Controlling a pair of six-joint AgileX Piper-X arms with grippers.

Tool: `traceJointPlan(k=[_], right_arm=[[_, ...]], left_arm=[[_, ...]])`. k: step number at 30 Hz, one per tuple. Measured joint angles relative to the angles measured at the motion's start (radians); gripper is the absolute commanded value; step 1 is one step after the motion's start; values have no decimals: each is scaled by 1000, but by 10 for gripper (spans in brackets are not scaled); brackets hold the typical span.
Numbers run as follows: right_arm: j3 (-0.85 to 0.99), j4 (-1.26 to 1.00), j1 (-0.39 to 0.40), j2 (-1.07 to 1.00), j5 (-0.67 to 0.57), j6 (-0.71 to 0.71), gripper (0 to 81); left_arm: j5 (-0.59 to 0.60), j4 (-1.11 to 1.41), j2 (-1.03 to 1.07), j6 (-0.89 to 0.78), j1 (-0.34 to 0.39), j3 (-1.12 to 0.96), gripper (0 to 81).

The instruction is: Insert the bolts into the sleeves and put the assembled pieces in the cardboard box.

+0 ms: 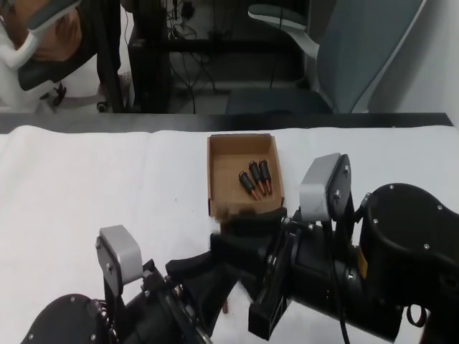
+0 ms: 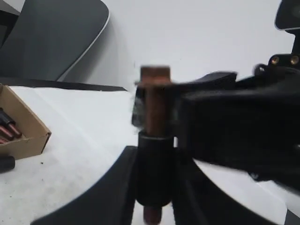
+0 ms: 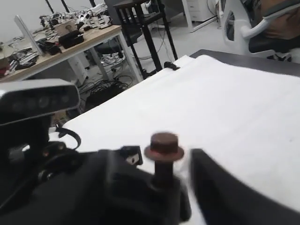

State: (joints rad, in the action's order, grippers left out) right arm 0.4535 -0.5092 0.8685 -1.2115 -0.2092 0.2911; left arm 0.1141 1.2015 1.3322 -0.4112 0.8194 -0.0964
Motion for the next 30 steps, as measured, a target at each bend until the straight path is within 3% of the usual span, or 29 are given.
traceJointPlan(k=[3,6,10,14,17,23,30], right_arm=[[0,14,0,3,0,37,700],[0,35,0,33,0,58,563],[11,153,-12,124,46,24,560],[101,509,-77,181,56,-141,575],[177,718,-125,160,54,-303,575],[327,892,-192,40,54,-605,575],[480,966,-239,-192,141,-898,575]], left_arm=[[-3,4,0,2,0,0,18],[-5,7,0,8,-9,0,18],[0,4,0,-13,-92,-5,18],[149,-158,0,-57,-240,-91,18],[264,-390,2,5,-309,-221,18],[318,-793,70,108,-364,-540,18],[382,-882,311,25,-428,-834,18]])
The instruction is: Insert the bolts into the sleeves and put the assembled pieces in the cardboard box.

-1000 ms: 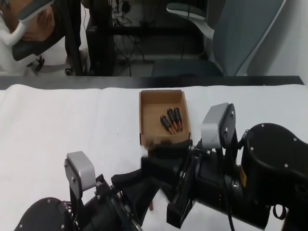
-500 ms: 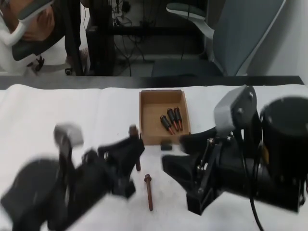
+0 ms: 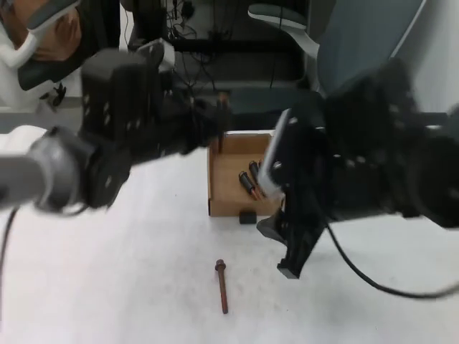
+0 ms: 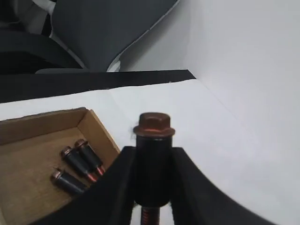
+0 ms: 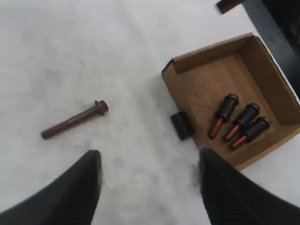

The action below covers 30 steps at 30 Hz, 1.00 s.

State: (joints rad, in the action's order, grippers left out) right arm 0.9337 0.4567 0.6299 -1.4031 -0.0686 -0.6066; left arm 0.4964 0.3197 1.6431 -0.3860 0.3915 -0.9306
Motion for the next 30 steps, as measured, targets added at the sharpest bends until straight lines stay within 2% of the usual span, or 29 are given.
traceJointPlan(k=[4,11,14,17,23,30], right_arm=[[59,8,-9,-133,31,-131,575],[116,8,-13,-305,129,-276,571],[124,8,-13,-341,138,-322,500],[127,-5,-13,-359,137,-358,447],[151,-122,-13,-385,137,-413,447],[226,-151,-13,-463,137,-450,451]], left_arm=[[7,-6,143,-26,-11,-116,18],[22,-11,344,-111,-10,-255,18],[22,-12,401,-164,-10,-285,18],[22,5,431,-193,-10,-294,18],[22,32,441,-231,-10,-295,18],[22,39,441,-265,-10,-295,18]])
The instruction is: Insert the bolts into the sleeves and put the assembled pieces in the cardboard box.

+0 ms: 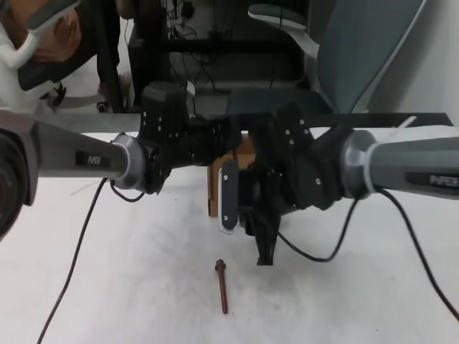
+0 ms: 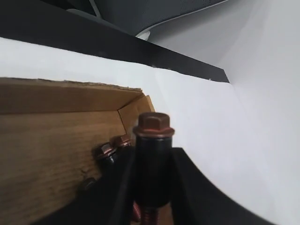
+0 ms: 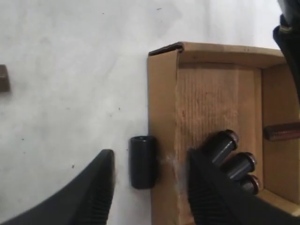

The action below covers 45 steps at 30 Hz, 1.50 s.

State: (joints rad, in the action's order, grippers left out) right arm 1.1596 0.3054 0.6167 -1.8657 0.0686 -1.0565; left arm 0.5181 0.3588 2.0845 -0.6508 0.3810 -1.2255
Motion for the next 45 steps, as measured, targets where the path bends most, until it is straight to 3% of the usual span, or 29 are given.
traceJointPlan(k=[6,7,10,14,15,27,39,45], right_arm=[[49,5,-3,-79,29,-13,451],[56,5,-5,-82,37,-17,451],[62,5,-12,-87,42,-19,451],[62,25,-33,-102,64,-19,451],[62,33,-38,-104,66,-19,451],[62,66,-41,-103,68,-19,451],[69,138,-36,-88,145,-17,451],[69,159,-23,-50,133,-5,451]], left_arm=[[0,0,0,0,0,0,0],[0,0,0,0,-2,0,35],[0,0,0,0,-6,0,217],[0,0,0,0,-18,0,641],[0,0,0,0,-21,0,700],[2,7,0,13,-23,-1,700],[94,7,0,26,-142,-3,700],[108,7,0,24,-160,-3,700]])
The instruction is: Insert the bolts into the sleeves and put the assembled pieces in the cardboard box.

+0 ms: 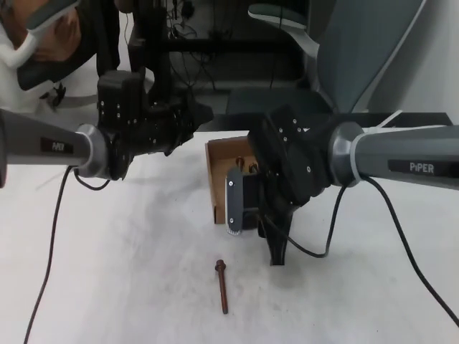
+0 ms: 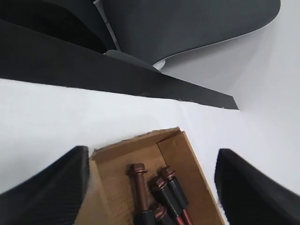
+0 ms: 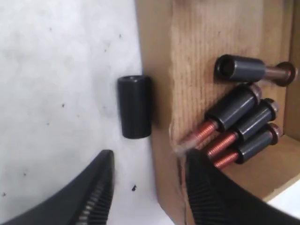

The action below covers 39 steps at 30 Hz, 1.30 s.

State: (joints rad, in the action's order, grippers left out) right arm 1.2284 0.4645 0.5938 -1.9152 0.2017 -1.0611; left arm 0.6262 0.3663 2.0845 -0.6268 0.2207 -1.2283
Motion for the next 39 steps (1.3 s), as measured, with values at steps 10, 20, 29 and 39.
traceJointPlan(k=[10,20,29,39], right_arm=[[0,0,85,4,-22,14,451],[0,7,55,4,-22,33,451],[0,7,45,-5,-45,24,451],[21,7,45,-57,-39,14,451]], left_arm=[[26,0,0,0,0,0,700],[50,0,0,0,0,0,700],[53,0,0,-28,0,0,700],[125,0,0,-45,0,0,700]])
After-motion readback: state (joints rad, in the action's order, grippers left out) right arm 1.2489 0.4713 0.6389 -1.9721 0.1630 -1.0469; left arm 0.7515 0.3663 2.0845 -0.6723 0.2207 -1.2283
